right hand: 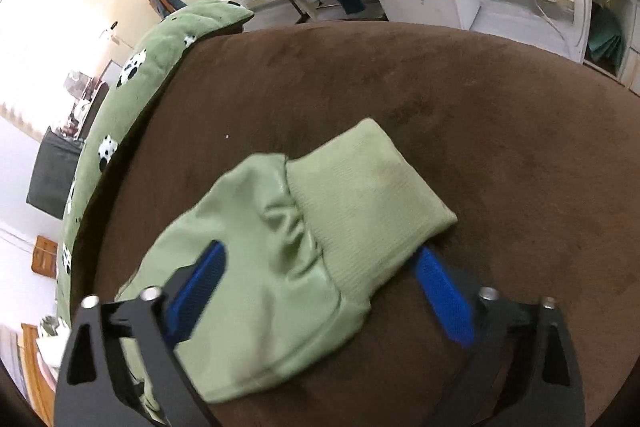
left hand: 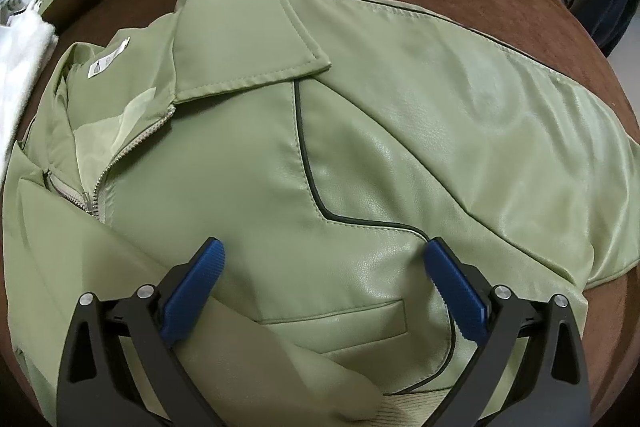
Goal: Fold large clothes
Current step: 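Close the right tool on the ribbed cuff and lift it, then carry the cuff across the jacket front with the right tool and release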
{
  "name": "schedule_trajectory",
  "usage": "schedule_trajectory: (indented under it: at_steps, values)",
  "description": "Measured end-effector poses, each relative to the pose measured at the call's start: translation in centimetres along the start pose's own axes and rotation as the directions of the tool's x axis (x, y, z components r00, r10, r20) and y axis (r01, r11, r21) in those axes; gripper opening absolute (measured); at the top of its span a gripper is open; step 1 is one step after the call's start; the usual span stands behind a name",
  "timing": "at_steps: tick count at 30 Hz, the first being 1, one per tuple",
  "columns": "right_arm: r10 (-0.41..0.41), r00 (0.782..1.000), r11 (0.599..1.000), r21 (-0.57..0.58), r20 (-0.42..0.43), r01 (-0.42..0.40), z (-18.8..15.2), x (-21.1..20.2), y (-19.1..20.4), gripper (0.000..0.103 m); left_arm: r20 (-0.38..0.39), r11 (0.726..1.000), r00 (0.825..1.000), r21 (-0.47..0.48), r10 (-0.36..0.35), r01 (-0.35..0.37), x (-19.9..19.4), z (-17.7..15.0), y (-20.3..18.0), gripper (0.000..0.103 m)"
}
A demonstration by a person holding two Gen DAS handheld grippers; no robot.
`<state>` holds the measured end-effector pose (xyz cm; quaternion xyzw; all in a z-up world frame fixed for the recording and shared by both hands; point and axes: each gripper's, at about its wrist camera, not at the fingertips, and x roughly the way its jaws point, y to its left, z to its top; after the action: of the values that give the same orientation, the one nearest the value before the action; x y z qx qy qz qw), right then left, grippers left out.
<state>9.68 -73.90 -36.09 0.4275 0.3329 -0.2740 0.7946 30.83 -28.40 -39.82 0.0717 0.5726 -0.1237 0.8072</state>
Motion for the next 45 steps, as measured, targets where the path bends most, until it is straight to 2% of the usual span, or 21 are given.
schedule_trajectory:
  at_steps: [1, 4, 6, 10, 15, 20, 25, 29, 32, 36, 39, 44, 45]
  values:
    - [-0.01, 1.0, 1.0, -0.002, -0.003, 0.01, 0.3, 0.3, 0.1, 0.064, 0.003, 1.0, 1.0, 0.0, 0.0, 0.0, 0.0, 0.0, 0.0, 0.098]
    - [-0.006, 1.0, 1.0, 0.01, -0.024, 0.006, 0.8, 0.8, 0.2, 0.043, 0.011, 1.0, 1.0, -0.002, 0.001, -0.001, 0.0, -0.4, 0.0, 0.098]
    - [0.002, 0.999, 1.0, 0.011, -0.039, -0.002, 0.8, 1.0, 0.2, 0.034, 0.015, 1.0, 1.0, -0.002, 0.001, -0.001, 0.0, -0.5, 0.0, 0.098]
    - [-0.023, 0.999, 0.999, -0.031, -0.035, 0.022, 0.7, 0.8, 1.0, 0.023, 0.018, 1.0, 1.0, -0.004, 0.002, -0.002, 0.0, -0.7, -0.1, 0.098]
    - [-0.024, 0.999, 0.999, -0.047, -0.021, 0.023, 0.6, -0.2, 2.1, 0.018, 0.012, 1.0, 1.0, -0.004, 0.0, 0.0, 0.0, -0.5, 0.0, 0.098]
    - [-0.007, 1.0, 0.998, -0.066, 0.003, 0.007, 0.8, -2.1, 3.6, 0.016, 0.001, 1.0, 1.0, -0.004, -0.002, 0.002, -0.1, -0.5, 0.1, 0.098]
    - [0.028, 0.998, 0.982, -0.186, 0.06, -0.016, 0.3, -6.5, 8.7, 0.016, -0.011, 1.0, 1.0, -0.004, -0.002, 0.002, 0.0, -0.1, -0.1, 0.098]
    - [0.095, 0.99, 0.955, -0.289, 0.1, -0.062, -0.5, -10.3, 14.0, 0.016, -0.029, 1.0, 1.0, 0.024, -0.008, 0.008, -0.4, 0.8, -0.1, 0.097]
    - [0.161, 0.981, 0.914, -0.391, 0.111, -0.106, -1.6, -13.1, 19.3, 0.016, -0.004, 1.0, 1.0, 0.024, -0.014, 0.014, -2.5, 1.5, 0.6, 0.097]
    - [0.254, 0.964, 0.829, -0.53, 0.075, -0.177, -4.8, -15.9, 27.1, 0.016, 0.072, 1.0, 0.997, -0.003, -0.017, 0.017, -7.7, 1.8, 3.4, 0.097]
    - [0.303, 0.953, 0.755, -0.618, 0.031, -0.22, -8.5, -17.1, 32.7, 0.016, 0.111, 1.0, 0.994, -0.027, -0.003, 0.007, -11.4, 1.2, 6.4, 0.097]
    - [0.336, 0.94, 0.664, -0.693, -0.059, -0.28, -16.0, -16.7, 40.1, 0.016, 0.158, 0.996, 0.986, -0.07, 0.058, -0.048, -16.9, -1.3, 12.7, 0.097]
    - [0.336, 0.939, 0.656, -0.698, -0.072, -0.288, -17.0, -16.6, 41.1, 0.016, 0.161, 0.994, 0.984, -0.088, 0.08, -0.066, -18.0, -2.2, 14.7, 0.097]
